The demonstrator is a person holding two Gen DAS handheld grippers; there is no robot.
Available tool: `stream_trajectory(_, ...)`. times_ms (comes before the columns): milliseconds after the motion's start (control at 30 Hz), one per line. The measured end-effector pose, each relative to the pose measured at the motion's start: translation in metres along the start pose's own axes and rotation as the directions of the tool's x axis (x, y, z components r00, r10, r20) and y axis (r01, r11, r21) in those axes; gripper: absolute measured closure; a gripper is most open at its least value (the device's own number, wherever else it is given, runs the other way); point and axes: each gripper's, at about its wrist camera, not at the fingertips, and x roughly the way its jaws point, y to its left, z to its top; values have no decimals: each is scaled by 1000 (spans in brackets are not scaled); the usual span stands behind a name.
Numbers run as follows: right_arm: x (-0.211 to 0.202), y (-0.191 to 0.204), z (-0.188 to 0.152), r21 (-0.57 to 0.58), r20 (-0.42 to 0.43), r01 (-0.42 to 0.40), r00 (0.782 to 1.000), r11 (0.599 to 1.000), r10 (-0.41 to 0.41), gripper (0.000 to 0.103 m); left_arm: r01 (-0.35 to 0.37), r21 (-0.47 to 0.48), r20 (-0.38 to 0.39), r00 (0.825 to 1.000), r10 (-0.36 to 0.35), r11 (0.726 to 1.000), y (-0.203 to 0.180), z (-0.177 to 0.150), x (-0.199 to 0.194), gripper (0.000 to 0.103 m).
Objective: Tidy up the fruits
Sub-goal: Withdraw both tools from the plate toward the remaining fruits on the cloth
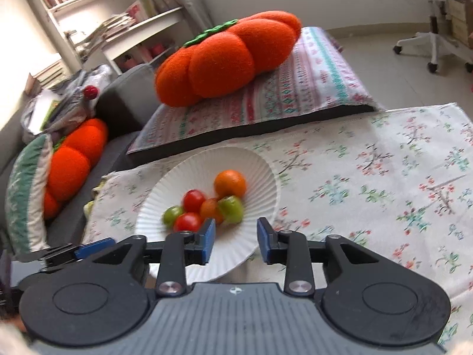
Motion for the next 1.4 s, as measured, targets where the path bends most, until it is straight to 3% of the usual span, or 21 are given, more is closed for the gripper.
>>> stream_trajectory(67, -4, 3, -3, -9, -22, -46, 999, 999, 45, 67, -16, 11, -4, 1000, 16, 1000, -2, -3, -4, 88)
stream_trajectory(267, -13, 15, -11, -49, -54, -86, 995, 995, 83, 59, -84, 29, -2, 996, 84, 996, -3, -12, -22, 82)
stream_trajectory(433, -20, 22, -17, -59, -68, -107, 992, 993, 102, 43, -80, 13, -6, 997, 80, 997, -3, -20, -33, 74)
stream_trajectory(633, -29, 30, -24, -82, -78, -131, 989, 988, 125, 36, -68, 4, -6, 998, 68, 998, -3, -27, -43, 67)
stream_trajectory(1000, -27, 39, -33, -84, -122, -159, 981, 984, 149, 35, 40, -6, -41, 998, -40, 999, -11, -43, -49, 56)
stream_trajectory(1400, -15, 55, -49, -105, -188, -161, 972, 981, 140, 39, 69, 61, -101, 993, -63, 996, -28, -55, -32, 56)
